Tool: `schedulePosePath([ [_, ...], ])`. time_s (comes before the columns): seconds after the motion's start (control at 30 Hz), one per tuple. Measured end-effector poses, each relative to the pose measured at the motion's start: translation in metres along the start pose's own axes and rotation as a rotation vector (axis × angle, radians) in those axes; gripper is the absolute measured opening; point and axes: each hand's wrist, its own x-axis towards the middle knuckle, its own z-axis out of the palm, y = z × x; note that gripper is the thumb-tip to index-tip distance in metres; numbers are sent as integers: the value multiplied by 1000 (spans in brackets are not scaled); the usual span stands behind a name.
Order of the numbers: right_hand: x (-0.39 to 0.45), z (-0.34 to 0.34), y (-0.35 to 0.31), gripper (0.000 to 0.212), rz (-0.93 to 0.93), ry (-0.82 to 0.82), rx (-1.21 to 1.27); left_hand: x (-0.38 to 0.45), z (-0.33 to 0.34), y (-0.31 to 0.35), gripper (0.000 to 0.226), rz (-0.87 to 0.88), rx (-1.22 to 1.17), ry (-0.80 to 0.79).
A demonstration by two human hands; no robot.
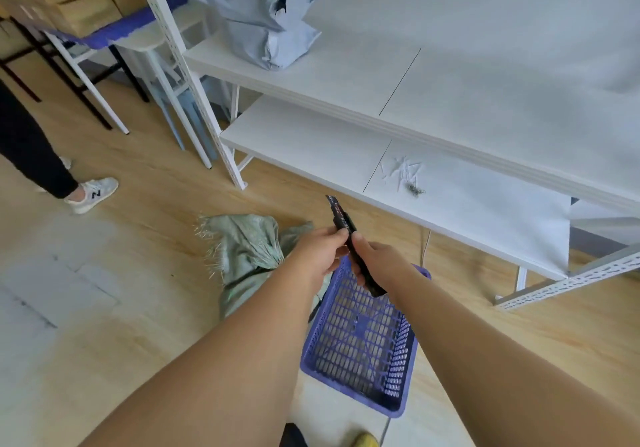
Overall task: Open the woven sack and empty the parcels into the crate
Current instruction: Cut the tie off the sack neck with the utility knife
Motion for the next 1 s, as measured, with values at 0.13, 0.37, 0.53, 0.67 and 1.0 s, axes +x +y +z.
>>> schedulePosePath([
  [0.13, 13, 26, 8, 43, -11, -26, -26, 6, -26, -15, 18, -7, 7, -18],
  [0.37, 54, 102, 10, 31, 8, 163, -105, 46, -133, -39, 16, -92, 115, 98],
  [0.53, 89, 172, 28, 22, 205, 167, 45, 87, -234, -60, 25, -140, 254, 194],
  [0.67, 109, 207, 53, 13, 326, 190, 74, 122, -264, -83, 21, -145, 346, 160],
  [1.0, 179, 210, 112, 10, 299, 233, 81, 205, -221, -156, 40, 35, 701, 18],
])
